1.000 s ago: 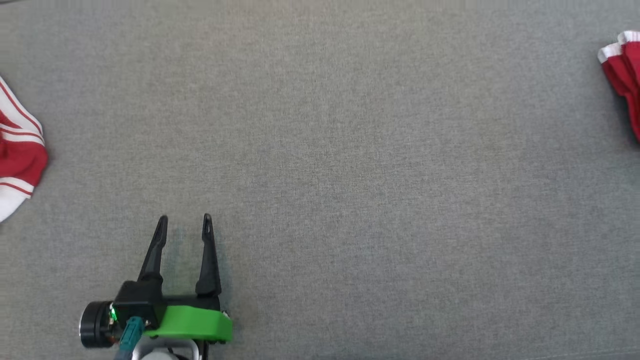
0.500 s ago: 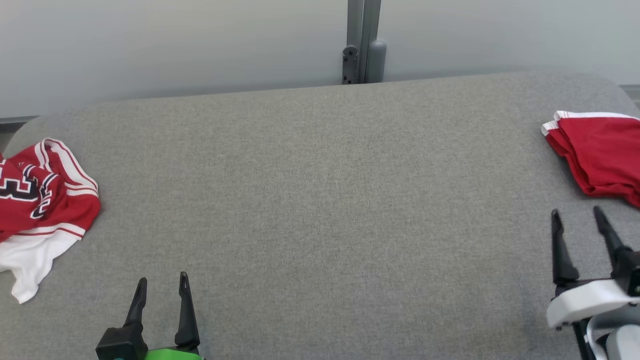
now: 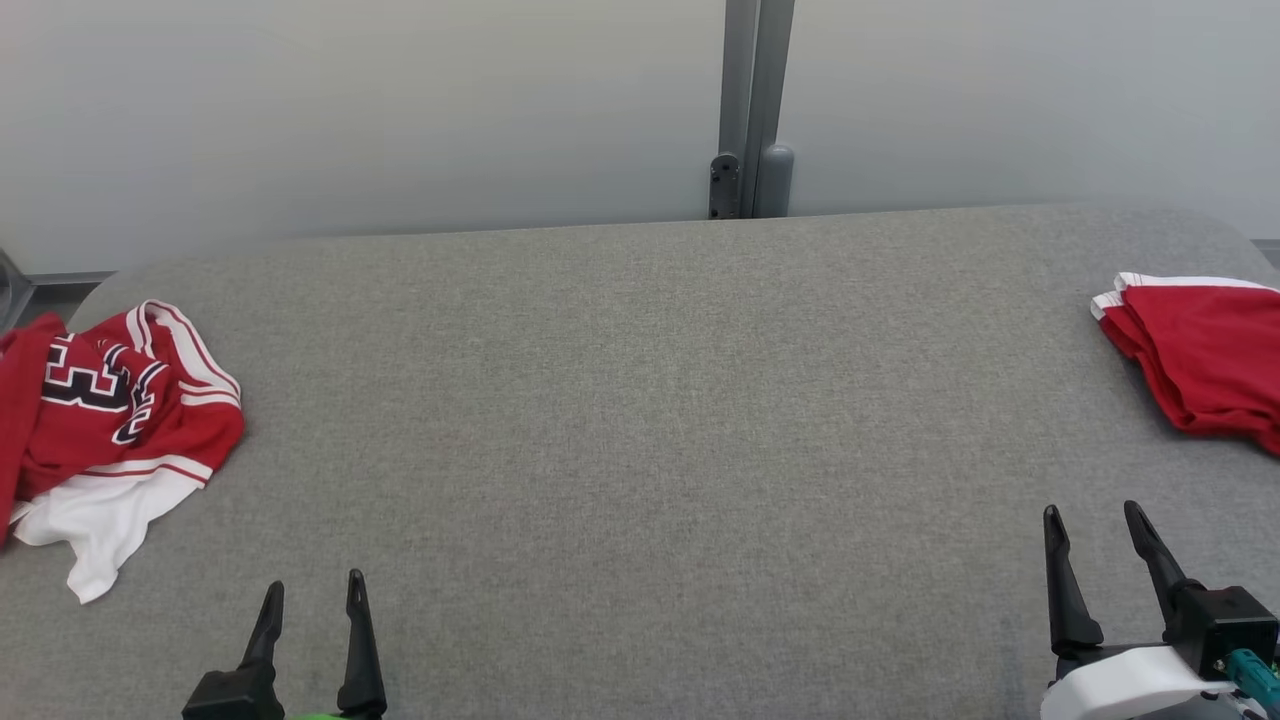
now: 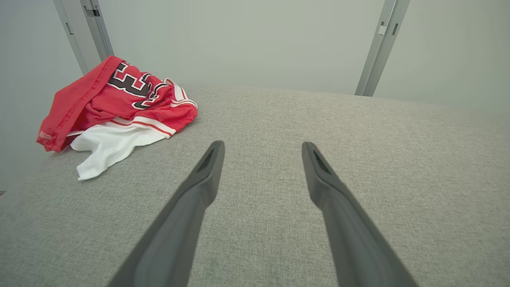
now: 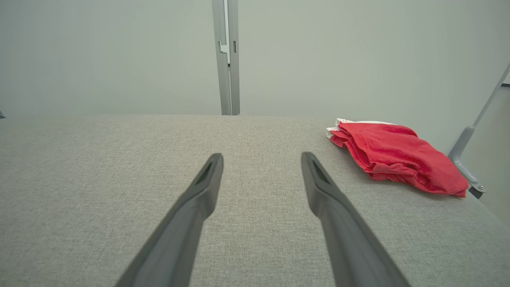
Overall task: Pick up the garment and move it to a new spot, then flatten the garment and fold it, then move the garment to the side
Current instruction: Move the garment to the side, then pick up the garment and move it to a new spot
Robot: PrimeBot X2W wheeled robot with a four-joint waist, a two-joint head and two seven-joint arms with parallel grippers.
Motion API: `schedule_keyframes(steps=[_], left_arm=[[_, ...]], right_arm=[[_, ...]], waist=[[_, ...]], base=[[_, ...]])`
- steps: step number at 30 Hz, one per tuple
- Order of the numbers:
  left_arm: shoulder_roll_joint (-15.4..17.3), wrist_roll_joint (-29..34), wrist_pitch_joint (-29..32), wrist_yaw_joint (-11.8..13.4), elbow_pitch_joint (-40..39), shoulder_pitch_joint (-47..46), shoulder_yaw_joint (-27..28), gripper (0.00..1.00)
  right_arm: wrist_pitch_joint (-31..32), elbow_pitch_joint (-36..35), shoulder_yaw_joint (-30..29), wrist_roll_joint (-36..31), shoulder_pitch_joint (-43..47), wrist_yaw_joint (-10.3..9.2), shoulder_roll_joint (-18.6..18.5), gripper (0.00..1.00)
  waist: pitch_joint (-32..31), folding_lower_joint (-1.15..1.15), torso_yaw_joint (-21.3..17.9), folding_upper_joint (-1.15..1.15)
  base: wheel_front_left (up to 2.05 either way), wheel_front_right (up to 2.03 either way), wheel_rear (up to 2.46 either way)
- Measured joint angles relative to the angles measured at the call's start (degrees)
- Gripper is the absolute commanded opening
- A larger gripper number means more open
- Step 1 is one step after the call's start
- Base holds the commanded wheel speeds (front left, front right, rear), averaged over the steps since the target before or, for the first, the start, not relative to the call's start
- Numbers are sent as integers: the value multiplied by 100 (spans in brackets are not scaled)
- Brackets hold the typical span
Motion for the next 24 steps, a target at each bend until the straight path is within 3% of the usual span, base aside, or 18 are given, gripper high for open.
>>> schedule_keyframes(steps=[12, 24], left_arm=[[-1, -13, 0, 1, -104, -97, -111, 100], [-1, 32, 0, 33, -226, 8, -12, 100]], right_arm=[[0, -130, -15, -55, 113, -1, 57, 100], [-2, -153, 213, -36, 139, 0, 78, 100]], waist=[[-8, 0, 392, 0], [-38, 0, 1640, 0]], base=[[0, 0, 0], [0, 0, 0]])
